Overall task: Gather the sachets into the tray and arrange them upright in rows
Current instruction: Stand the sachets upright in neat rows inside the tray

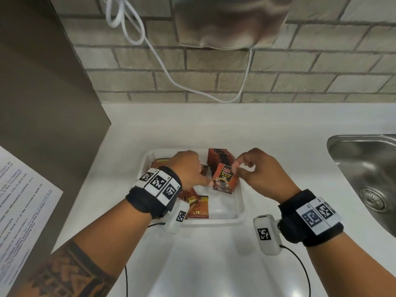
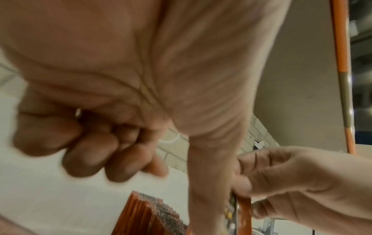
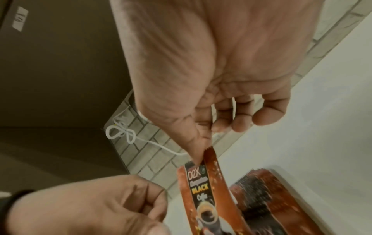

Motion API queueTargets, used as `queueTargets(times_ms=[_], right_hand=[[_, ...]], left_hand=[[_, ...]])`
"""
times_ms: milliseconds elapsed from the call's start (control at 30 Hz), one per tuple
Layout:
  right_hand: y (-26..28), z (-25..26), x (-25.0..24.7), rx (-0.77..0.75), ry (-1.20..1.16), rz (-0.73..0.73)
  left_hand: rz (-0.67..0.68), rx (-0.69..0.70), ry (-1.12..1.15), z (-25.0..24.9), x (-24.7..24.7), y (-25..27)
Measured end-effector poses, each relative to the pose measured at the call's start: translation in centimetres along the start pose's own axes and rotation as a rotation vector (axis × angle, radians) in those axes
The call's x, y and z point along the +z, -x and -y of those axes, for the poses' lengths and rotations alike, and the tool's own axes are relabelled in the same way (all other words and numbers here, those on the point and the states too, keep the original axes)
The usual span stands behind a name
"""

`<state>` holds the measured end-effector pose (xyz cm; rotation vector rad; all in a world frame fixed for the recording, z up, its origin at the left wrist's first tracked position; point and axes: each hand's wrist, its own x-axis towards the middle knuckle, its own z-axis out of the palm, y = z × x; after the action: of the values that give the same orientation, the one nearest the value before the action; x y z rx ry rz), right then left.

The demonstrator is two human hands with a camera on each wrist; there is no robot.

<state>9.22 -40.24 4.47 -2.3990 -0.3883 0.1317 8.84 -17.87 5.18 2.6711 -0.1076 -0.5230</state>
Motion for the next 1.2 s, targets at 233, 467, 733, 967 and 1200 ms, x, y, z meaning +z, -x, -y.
queueTargets(times_ms=[233,467,733,967,1200], right_hand=[[-0.2,-1.7,2.5,0.047,0.045,0.044],[-0.7,-2.6,3.7,0.077,0.065,0.091],[-1.3,-3.1,3.6,0.085,0.084,0.086],[-1.4,-2.8,3.3,0.085,0.066,0.098],[-1.4,-2.8,3.4,0.081,0.044,0.096]], left_hand=[[0.457,0.147,-0.138,-2.7,2.1,-0.5],[0.585,0.146,-0.344,-4.2,4.4,-3.2],[0.621,0.076,-0.351,-4.0,5.5,-5.0],[0.657,0.060,-0.381,-4.0,5.4,-4.9],[0.654,0.107,-0.355,-4.6,4.9,-4.5]])
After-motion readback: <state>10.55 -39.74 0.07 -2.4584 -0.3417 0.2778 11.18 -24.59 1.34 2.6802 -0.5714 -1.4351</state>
